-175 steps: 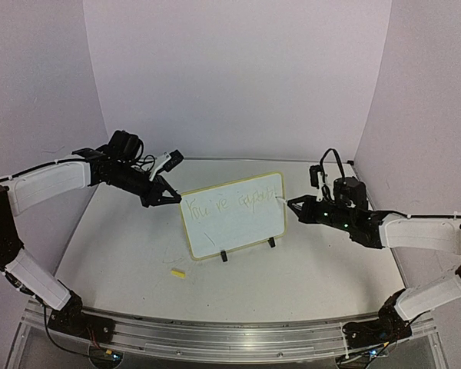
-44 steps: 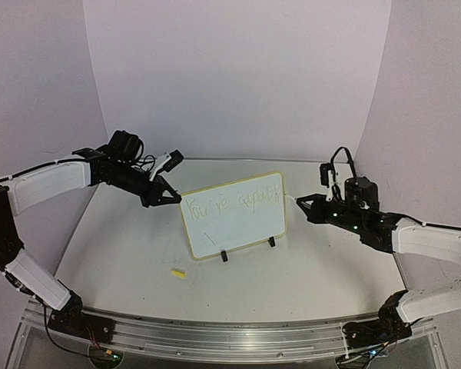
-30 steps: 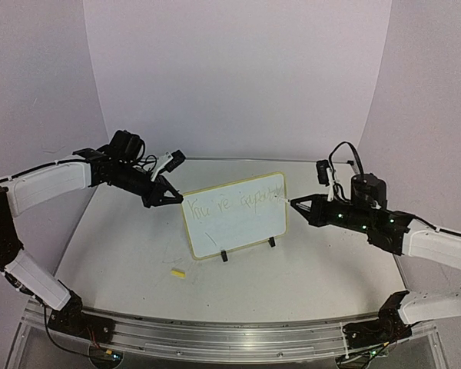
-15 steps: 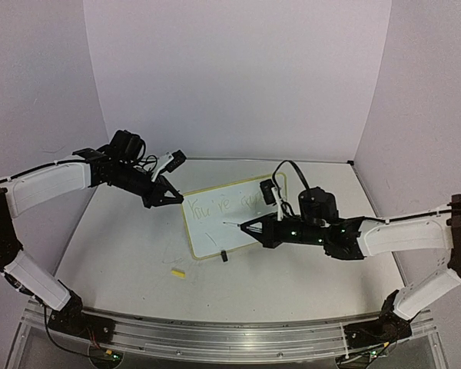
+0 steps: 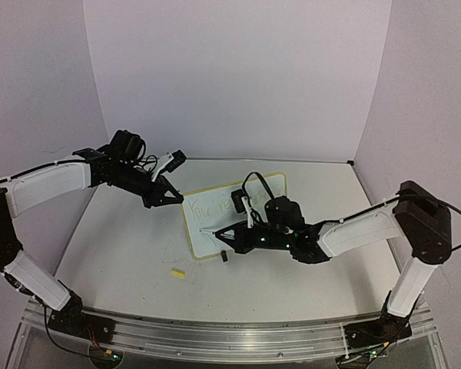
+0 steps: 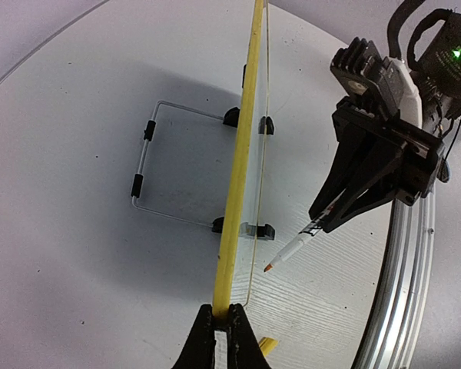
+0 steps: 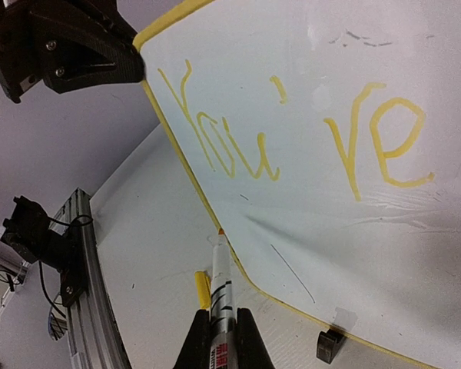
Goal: Write a sentence on the whiteboard
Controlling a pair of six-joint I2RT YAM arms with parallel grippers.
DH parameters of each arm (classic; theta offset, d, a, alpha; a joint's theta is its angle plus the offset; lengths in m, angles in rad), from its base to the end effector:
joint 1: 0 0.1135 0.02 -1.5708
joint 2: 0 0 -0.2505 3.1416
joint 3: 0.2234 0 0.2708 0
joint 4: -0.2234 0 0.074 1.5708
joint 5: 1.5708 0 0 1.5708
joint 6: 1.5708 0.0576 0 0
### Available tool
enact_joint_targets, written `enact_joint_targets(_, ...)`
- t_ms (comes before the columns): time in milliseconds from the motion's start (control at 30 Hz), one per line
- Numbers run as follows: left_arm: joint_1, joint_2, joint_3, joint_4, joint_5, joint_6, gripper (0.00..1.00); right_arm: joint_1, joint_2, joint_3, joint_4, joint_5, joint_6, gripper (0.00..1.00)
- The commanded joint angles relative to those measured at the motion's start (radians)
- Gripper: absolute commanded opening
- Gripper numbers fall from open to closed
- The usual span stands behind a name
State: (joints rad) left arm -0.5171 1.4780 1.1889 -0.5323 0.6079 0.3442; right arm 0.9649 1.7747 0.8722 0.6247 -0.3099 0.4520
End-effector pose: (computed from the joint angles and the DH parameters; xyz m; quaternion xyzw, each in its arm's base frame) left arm 0.2876 -0.2014 0.2564 0.4702 0.7612 -0.3076 0.3239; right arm 0.2164 0.3432 0.1534 -0.2900 0.7393 0.4808 0.3718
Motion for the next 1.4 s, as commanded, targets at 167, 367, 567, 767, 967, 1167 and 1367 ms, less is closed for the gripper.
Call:
enact_joint_targets(167, -0.009, -0.001, 0.001, -0.021, -0.029, 0.043, 0.0, 0.008, 0.073, 0.045, 0.069, 0.009, 0.031, 0.0)
enact_joint_targets(367, -0.009, 0.001, 0.002, -0.022, -0.028, 0.043, 0.0, 0.008, 0.088, 0.026, 0.096, 0.062, 0.054, 0.0)
enact_joint_targets(567, -0.009, -0.001, 0.002, -0.022, -0.028, 0.044, 0.0, 0.008, 0.112, 0.046, 0.102, 0.065, 0.052, 0.0)
enact_joint_targets(767, -0.009, -0.002, 0.002, -0.022, -0.03, 0.044, 0.0, 0.009, 0.145, 0.062, 0.096, 0.039, 0.06, 0.0)
enact_joint_targets(967, -0.009, -0.002, 0.002, -0.022, -0.03, 0.044, 0.0, 0.011, 0.121, 0.022, 0.096, 0.083, 0.063, 0.0)
enact_joint_targets(1167, -0.009, -0.002, 0.003, -0.021, -0.03, 0.044, 0.0, 0.011, 0.062, -0.038, 0.098, 0.147, 0.06, 0.0)
enact_joint_targets(1367, -0.009, -0.002, 0.002, -0.022, -0.029, 0.044, 0.0, 0.011, 0.08, -0.04, 0.097, 0.118, 0.068, 0.0)
